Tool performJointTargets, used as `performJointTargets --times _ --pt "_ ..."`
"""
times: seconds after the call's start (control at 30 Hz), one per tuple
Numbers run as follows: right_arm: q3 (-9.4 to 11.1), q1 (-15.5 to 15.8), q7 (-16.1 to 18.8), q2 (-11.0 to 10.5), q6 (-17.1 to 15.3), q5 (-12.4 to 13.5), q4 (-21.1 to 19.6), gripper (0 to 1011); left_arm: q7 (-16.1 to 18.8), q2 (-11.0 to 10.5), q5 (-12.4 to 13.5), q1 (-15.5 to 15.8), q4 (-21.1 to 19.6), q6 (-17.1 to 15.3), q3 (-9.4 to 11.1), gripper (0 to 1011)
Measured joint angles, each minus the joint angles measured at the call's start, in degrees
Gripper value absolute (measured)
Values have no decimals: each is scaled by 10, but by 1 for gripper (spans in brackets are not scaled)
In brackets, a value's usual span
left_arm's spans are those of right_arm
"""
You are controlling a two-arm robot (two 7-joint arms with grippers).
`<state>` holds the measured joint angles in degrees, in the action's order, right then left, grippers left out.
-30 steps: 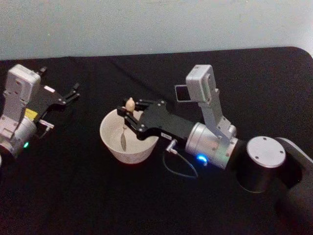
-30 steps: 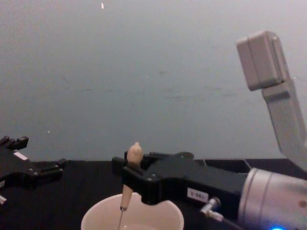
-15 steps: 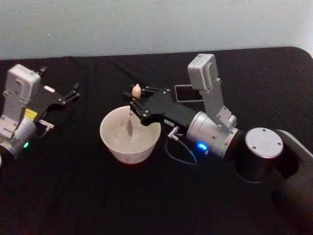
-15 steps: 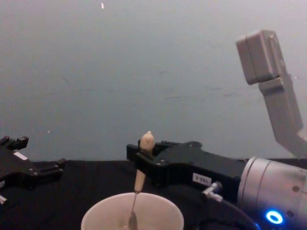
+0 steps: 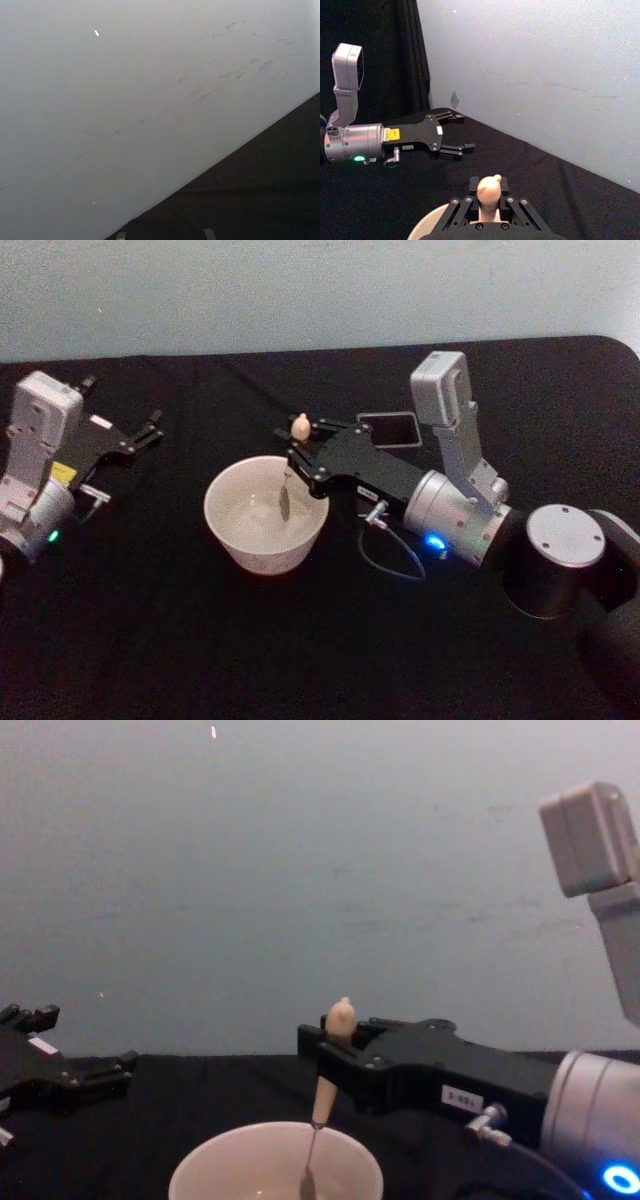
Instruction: Pick up the stirring spoon with one hand, stir inside the cup, then place it back in its original position.
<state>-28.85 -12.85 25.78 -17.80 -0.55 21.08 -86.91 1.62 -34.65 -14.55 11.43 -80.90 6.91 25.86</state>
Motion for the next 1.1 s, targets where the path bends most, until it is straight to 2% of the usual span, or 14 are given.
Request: performJointTargets --times 0.4,0.73,0.93,1.1 --pt "5 22 9 -23 -9 14 -30 213 0 0 0 0 0 0 0 1001" --pt "-4 37 24 -39 -14 28 -58 214 0 0 0 0 0 0 0 1001" --pt "-14 36 26 -37 -14 29 -60 213 0 0 0 0 0 0 0 1001" --pt "-24 26 23 -27 -10 22 -49 213 0 0 0 0 0 0 0 1001"
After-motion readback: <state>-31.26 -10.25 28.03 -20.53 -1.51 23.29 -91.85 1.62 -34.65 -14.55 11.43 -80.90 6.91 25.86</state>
